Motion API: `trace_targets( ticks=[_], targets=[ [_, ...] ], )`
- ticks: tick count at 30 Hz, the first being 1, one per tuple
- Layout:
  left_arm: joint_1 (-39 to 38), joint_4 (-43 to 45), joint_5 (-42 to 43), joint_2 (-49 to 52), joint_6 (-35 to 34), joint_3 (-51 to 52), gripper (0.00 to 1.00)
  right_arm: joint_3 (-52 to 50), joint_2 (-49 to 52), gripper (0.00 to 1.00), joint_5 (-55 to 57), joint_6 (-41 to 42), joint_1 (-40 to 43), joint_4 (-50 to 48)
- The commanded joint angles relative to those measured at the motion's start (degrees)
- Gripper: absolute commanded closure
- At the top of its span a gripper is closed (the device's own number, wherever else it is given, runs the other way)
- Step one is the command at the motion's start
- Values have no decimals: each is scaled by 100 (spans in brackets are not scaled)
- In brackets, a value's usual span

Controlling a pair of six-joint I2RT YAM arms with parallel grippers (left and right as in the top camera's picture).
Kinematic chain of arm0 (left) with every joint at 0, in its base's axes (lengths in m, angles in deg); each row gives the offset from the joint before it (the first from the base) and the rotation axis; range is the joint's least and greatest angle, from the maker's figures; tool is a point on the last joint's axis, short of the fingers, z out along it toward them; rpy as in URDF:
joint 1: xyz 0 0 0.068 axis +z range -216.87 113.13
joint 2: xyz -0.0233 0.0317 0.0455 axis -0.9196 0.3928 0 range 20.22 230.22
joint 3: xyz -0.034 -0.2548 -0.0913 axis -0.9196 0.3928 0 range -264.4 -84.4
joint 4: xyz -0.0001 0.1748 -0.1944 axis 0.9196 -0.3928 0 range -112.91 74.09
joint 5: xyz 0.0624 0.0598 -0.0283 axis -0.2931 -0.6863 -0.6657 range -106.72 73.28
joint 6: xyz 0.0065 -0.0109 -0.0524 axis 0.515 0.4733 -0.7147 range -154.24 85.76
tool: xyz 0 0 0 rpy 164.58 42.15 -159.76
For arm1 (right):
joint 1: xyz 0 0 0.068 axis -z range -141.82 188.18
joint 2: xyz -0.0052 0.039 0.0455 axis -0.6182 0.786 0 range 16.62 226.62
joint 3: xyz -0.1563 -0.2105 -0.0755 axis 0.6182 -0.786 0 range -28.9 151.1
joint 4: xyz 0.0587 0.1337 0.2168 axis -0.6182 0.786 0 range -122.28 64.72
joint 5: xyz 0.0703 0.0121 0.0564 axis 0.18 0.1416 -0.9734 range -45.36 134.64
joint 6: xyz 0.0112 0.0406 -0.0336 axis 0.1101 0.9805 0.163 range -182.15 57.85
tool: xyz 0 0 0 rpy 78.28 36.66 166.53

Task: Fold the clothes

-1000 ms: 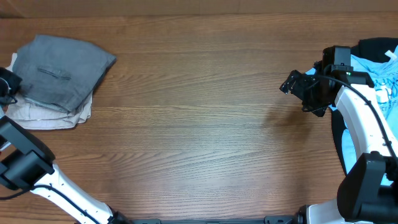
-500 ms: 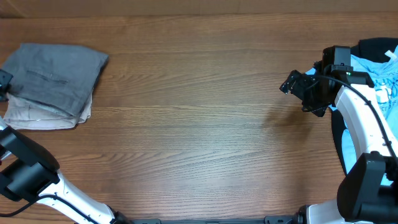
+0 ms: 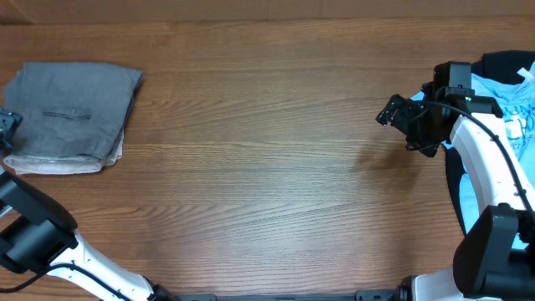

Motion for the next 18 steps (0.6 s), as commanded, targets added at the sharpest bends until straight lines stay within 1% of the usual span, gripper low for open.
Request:
trace_targets(
  ticks=[1,2,3,8,12,18],
  targets=[
    [-39,-133,765,-297,116,-260,69,42,-26,0,20,-13,-4,-28],
    [-61,-219,938,-284,114,-258,89,42,-26,0,20,-13,-4,-28],
    [-125,-413,1274,-256,133,-251,96,42,-26,0,20,-13,-4,-28],
    [-621,-723,1871,-267,704,-245,96,42,-26,0,20,-13,-4,-28],
    [-1318,-946,1880,-293,813,-245,96,42,-26,0,20,-13,-4,-28],
    [-2312,-968,1805,-286,826,-245,96,42,-26,0,20,-13,-4,-28]
  ],
)
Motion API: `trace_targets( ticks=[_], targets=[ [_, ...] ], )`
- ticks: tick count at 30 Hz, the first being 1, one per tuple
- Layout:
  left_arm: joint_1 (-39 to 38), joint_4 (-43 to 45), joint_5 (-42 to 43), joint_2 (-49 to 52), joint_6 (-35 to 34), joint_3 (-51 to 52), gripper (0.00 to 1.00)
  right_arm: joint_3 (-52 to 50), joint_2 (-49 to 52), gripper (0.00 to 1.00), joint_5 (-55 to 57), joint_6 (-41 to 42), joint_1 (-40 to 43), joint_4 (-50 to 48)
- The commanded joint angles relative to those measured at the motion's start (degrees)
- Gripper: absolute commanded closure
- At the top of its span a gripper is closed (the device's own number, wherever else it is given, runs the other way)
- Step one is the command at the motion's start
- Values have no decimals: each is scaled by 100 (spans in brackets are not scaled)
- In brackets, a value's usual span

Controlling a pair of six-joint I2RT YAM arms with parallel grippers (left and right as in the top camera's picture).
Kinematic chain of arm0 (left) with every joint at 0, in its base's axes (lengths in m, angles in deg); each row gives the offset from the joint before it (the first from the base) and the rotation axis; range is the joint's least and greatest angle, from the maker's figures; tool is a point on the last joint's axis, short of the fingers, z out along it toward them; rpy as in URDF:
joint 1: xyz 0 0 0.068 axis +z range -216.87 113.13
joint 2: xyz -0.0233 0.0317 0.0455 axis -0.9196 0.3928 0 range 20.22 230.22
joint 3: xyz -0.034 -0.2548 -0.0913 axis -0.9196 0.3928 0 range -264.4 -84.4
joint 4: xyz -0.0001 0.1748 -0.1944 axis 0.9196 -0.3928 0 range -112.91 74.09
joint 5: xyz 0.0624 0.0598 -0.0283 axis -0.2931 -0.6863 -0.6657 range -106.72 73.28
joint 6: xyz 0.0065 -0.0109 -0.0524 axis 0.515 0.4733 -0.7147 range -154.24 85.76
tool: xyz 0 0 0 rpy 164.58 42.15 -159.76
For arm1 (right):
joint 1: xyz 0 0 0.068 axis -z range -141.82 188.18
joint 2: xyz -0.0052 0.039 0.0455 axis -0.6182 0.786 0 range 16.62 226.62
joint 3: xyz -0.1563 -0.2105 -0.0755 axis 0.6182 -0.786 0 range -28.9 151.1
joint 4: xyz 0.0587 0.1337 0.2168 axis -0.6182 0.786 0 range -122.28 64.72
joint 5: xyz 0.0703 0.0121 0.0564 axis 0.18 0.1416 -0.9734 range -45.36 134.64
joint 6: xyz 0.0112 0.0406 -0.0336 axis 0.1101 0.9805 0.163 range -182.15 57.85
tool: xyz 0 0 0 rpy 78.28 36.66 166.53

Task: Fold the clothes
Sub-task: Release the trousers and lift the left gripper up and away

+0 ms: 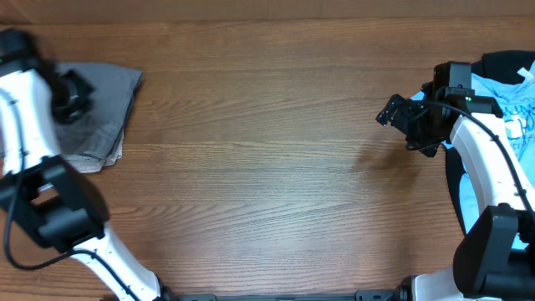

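Note:
A folded grey garment (104, 109) lies at the table's far left. Over its upper left part hangs my left gripper (71, 94), blurred, so its jaws cannot be read. At the right edge a pile of light blue cloth (500, 90) sits with a black garment (512, 60) behind it. My right gripper (391, 112) hovers just left of that pile above bare wood. Its fingers look spread, with nothing between them.
The wooden table (267, 167) stretches between the two piles. My left arm's white links (21, 117) cross the left edge of the grey stack. The right arm's white link (489, 159) runs along the right edge.
My left arm has moved from the table's left edge, beside the grey stack, to over the stack's upper left part. The right arm and both piles are unchanged.

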Motion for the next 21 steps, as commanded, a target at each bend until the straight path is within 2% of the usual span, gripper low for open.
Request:
trace_targets(
  ticks=[1,2,3,4,6,7,16,21],
  targets=[
    [-546,-42,83,-179,192,-101,94,42,-26,0,20,-15,-4,-28],
    [-704,-52,83,-177,195,-101,87,42,-26,0,20,-15,-4,-28],
    [-828,-59,79,-170,195,-101,74,42,-26,0,20,-15,-4,-28],
    [-970,-57,70,-170,192,-101,57,42,-26,0,20,-15,-4,-28],
    [-1224,-59,48,-160,192,-101,29,42,-26,0,20,-15,-4,-28],
    [-1390,-57,35,-157,192,-101,0,42,-26,0,20,-15,-4,-28],
    [-2122,-50,39,-155,192,-101,0,42,-26,0,20,-15,-4,-28],
    [-2251,-50,39,-155,192,-101,0,42,-26,0,20,-15,-4,-28]
  ],
)
